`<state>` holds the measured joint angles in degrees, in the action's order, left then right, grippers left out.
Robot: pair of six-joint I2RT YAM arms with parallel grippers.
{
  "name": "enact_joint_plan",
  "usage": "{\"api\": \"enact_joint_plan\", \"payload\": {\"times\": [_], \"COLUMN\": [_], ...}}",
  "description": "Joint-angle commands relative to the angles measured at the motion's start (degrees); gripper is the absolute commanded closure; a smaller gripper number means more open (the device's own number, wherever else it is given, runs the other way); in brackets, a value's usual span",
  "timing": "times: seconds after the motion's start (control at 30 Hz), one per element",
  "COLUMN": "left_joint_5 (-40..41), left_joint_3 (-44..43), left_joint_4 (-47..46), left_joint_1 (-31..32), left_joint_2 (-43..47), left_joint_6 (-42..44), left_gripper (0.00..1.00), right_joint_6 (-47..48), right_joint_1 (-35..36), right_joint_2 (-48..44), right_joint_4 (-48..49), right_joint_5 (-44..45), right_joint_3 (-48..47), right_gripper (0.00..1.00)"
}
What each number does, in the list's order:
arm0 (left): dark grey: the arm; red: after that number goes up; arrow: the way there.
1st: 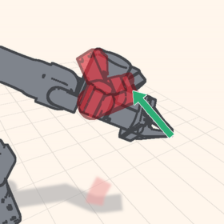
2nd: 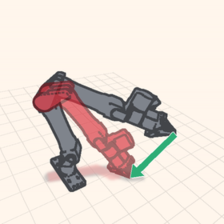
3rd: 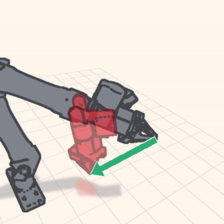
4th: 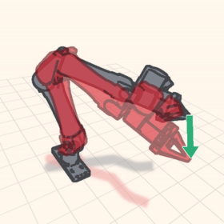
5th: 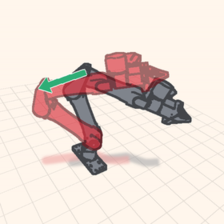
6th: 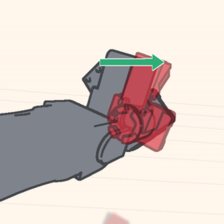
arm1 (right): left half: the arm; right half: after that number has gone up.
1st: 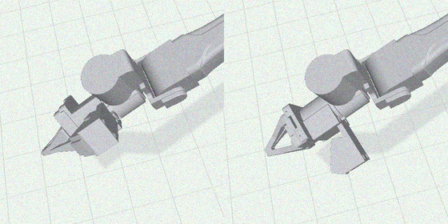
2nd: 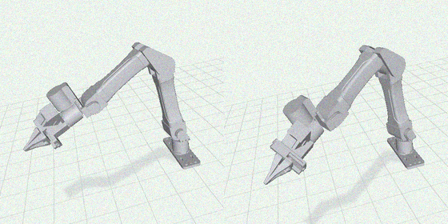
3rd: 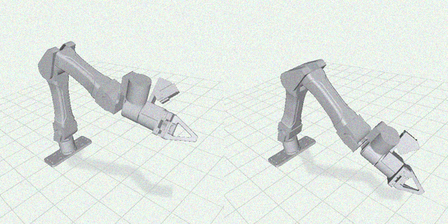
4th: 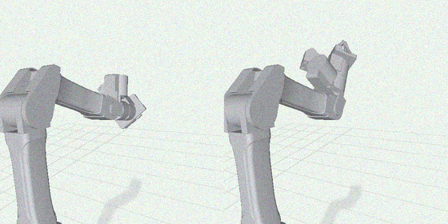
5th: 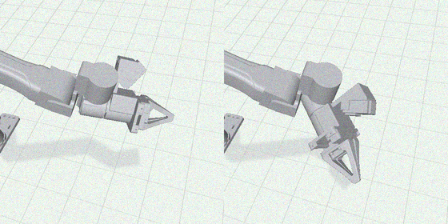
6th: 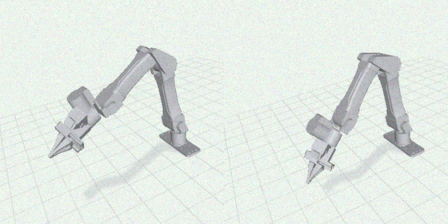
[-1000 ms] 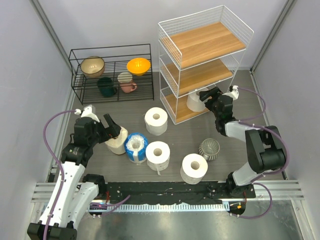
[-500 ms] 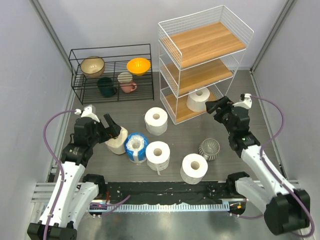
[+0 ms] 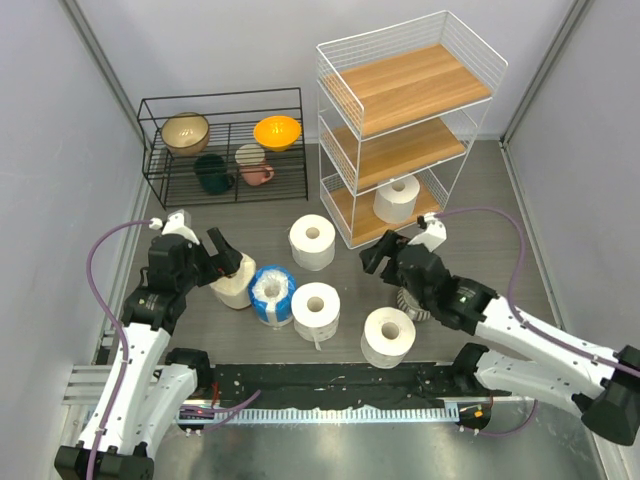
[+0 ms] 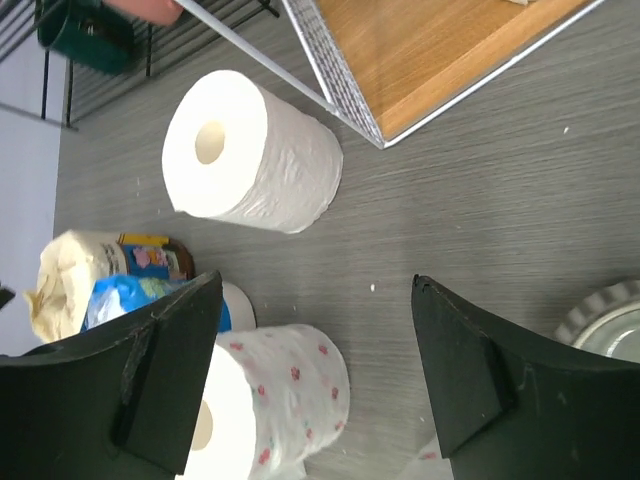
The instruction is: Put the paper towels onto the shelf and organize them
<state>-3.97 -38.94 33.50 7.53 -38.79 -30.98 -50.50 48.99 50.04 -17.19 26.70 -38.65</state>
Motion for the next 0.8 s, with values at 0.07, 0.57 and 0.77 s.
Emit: {"api": "enact_joint_plan", "payload": {"times": [0.07,0.57,0.77], "left_joint_5": [-0.25,-0.34,-0.08], "left_joint_3": [0.00,0.00,0.00], "left_joint_4": [-1.15,-1.15,-0.98], "left_joint_1": [0.12,0.20,0.20], "left_joint_2": [0.11,0.90,1.25], "left_joint_6": [0.57,0.57,0.66], "left_gripper": [0.00,0.00,0.00], "right_joint_6": [-17.07,-26.67,-27.90], "right_joint_1": [8.57,15.26,12.62], "right_joint_2": [5.40,30.90,38.90], "right_joint_4": [15.07,22.20,22.11], "right_joint_5": [20.91,31.75,25.44], "right_joint_3": [4.12,-8.62,-13.73], "right_gripper": [0.20,0.16,0.15]}}
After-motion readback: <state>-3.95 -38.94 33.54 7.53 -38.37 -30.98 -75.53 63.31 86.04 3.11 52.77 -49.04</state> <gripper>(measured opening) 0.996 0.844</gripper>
